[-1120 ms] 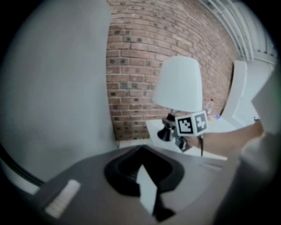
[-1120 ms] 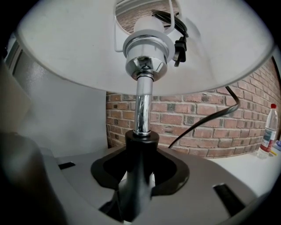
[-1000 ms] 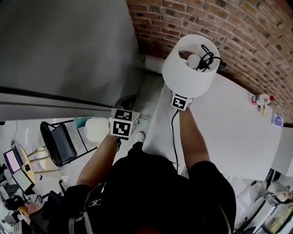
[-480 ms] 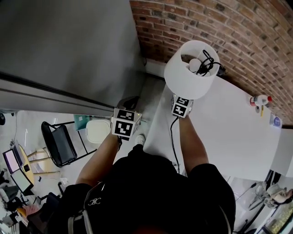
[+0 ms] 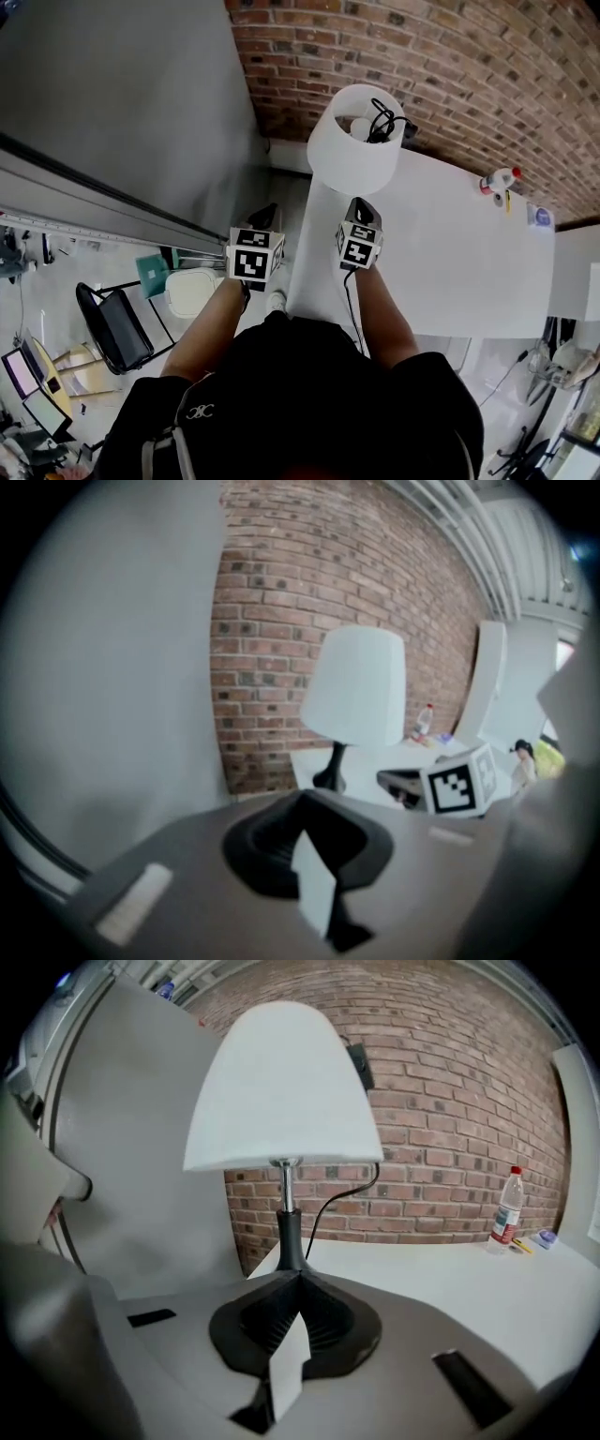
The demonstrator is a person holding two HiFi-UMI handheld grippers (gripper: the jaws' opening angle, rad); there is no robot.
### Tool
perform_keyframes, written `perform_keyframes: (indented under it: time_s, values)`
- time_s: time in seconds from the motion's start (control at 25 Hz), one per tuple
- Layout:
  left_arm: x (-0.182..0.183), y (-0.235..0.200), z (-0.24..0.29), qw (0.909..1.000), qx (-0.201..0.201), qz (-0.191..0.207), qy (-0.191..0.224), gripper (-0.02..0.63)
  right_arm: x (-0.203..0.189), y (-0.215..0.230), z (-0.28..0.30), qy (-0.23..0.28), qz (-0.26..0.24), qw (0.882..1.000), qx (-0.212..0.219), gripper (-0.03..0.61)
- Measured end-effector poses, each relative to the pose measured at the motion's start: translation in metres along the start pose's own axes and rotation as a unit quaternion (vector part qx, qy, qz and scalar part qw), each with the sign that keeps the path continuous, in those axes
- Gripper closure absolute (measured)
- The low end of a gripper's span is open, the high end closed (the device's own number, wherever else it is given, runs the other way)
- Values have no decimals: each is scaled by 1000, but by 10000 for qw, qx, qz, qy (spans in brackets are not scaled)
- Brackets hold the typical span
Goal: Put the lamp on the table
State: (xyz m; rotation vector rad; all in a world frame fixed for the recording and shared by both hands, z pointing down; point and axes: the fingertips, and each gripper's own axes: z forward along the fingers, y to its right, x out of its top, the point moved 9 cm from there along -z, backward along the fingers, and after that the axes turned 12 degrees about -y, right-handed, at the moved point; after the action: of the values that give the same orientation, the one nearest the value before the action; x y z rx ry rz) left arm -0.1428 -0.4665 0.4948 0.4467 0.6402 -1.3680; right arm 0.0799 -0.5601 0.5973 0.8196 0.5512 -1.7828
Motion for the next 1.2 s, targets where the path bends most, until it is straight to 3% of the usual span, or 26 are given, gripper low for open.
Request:
perform_keyframes:
  time_s: [0.28,0.64,0.88,1.2]
  values:
    - [17,26,-4,9980,-408,345,327,614,23,6,-84,535,309,9981,6,580]
    - [42,68,-14,9888,-961,786,832,614,53,8,-173,1126,212,9930,-277,580]
    - [48,90,-18,9827,-1218,939,1029,614,56,16,-205,1399,294,9885,-485,580]
    - [49,97,-23,9796,-1365,923,1147,615,45,23,-217,1408,351,9875,-614,580]
